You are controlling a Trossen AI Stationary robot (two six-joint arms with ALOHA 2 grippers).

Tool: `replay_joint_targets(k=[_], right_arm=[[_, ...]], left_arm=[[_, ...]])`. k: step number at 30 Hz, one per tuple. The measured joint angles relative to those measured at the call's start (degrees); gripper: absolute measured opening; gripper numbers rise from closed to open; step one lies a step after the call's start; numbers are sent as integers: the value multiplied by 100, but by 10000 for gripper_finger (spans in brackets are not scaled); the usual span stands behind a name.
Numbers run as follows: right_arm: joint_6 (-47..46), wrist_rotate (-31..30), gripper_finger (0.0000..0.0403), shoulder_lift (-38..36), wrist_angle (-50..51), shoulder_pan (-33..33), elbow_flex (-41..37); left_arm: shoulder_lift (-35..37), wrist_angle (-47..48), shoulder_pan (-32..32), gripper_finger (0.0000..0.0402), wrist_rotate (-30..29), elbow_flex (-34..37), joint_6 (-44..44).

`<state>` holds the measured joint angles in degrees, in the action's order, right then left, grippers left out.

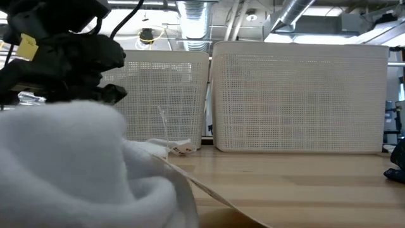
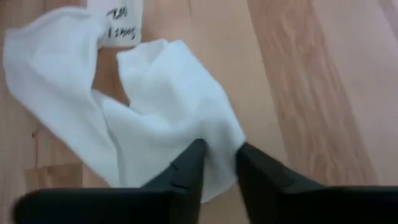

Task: Sort clothes
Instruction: Put the white sock into the right white laundry organizer

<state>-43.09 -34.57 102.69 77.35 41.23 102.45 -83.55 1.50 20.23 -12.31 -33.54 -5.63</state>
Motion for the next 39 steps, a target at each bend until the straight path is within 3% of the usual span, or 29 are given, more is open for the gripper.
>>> replay_joint_targets(k=[3, 5, 16, 28, 39], right_arm=[[0, 0, 227, 0, -3, 0, 0], [0, 2, 227, 0, -4, 0, 0], [-87, 9, 227, 0, -159, 16, 0], [66, -11, 227, 171, -556, 107, -18], [1269, -557, 227, 173, -2612, -136, -910]], left_arm=[[0, -131, 0, 18, 18, -2, 136], [0, -230, 0, 8, 50, -2, 154], [159, -200, 168, 1, 151, -359, 451], [1273, 147, 210, 1, 34, -823, 1078], [1790, 260, 289, 0, 317, -1169, 1407]])
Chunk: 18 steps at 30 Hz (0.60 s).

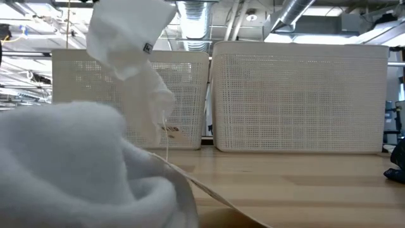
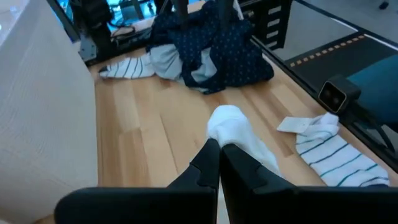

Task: Sort clothes
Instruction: Put the white sock into the right white laundry organizer

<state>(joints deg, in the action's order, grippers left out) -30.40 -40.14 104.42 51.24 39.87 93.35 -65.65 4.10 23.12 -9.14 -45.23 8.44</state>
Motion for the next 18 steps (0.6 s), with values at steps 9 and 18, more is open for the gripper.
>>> replay_joint_targets(k=[9, 18], right_arm=[[1442, -89, 227, -9, -2526, -422, -848], [2282, 622, 227, -9, -4460, -946, -1383]], left_arm=[[0, 50, 54, 0, -1, -87, 60], [-2, -140, 54, 0, 21, -87, 101]])
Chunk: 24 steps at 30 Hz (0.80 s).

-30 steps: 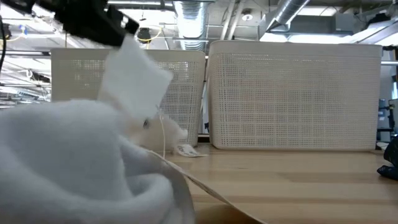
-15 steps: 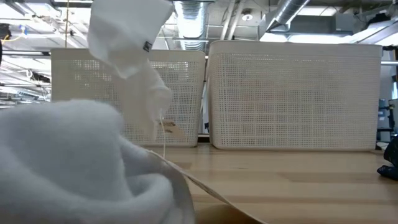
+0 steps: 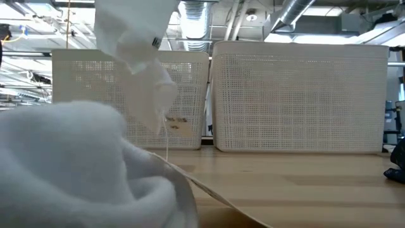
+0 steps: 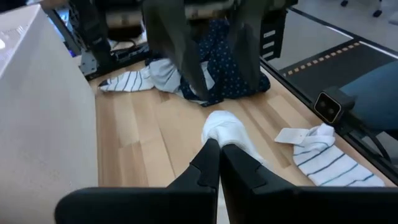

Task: Sort clothes
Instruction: Put the white sock into the right white laundry organizer

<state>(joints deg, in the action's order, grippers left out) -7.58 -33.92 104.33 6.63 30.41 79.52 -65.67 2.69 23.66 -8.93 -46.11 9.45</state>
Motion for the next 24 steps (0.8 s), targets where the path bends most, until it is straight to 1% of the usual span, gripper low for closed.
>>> replay_joint_targets(k=[2, 7, 12, 16, 20, 24], right_arm=[[14, 148, 227, 0, -211, -109, -130], [16, 202, 226, 0, -350, -287, -214], [225, 381, 208, 0, -639, -382, -212], [252, 735, 178, 0, -642, -488, -212], [262, 870, 138, 0, -620, -550, -212], [315, 878, 96, 0, -604, -550, -210]], left_arm=[[0, -58, 0, 0, 0, 0, 44], [0, -100, 0, 0, 2, 0, 87], [0, -272, 0, 0, -2, 0, 157], [0, -360, 0, 0, -2, 0, 199], [0, -374, 0, 0, -2, 0, 239], [0, -408, 0, 0, -4, 2, 245]])
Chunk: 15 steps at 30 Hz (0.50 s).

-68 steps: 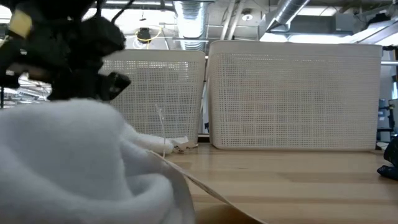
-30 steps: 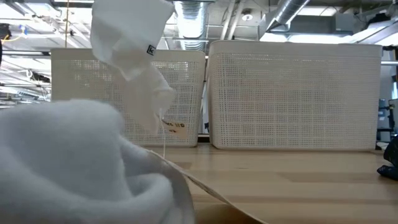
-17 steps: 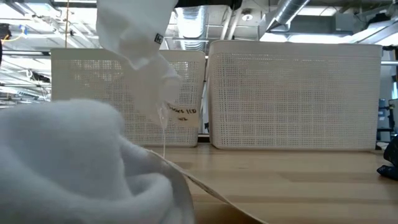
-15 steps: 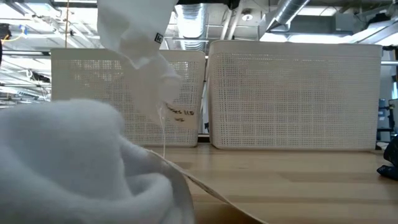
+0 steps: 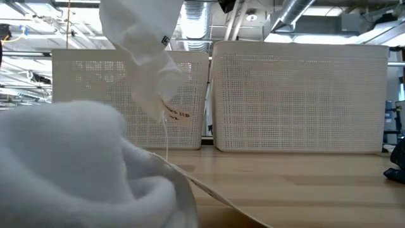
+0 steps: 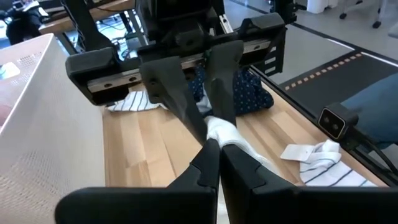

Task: Sort clothes
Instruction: Put the white sock into the right white laundry organizer

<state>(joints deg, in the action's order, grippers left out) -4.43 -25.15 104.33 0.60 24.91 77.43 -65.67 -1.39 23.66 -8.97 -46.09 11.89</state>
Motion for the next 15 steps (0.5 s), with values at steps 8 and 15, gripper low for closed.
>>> replay_joint_targets(k=[8, 15], right_arm=[[170, 2, 16, 0, 48, -26, 2], [280, -8, 7, 0, 81, -5, 2]], left_arm=[[0, 61, 0, 0, 0, 2, -17], [-2, 235, 0, 19, -94, 2, -138]])
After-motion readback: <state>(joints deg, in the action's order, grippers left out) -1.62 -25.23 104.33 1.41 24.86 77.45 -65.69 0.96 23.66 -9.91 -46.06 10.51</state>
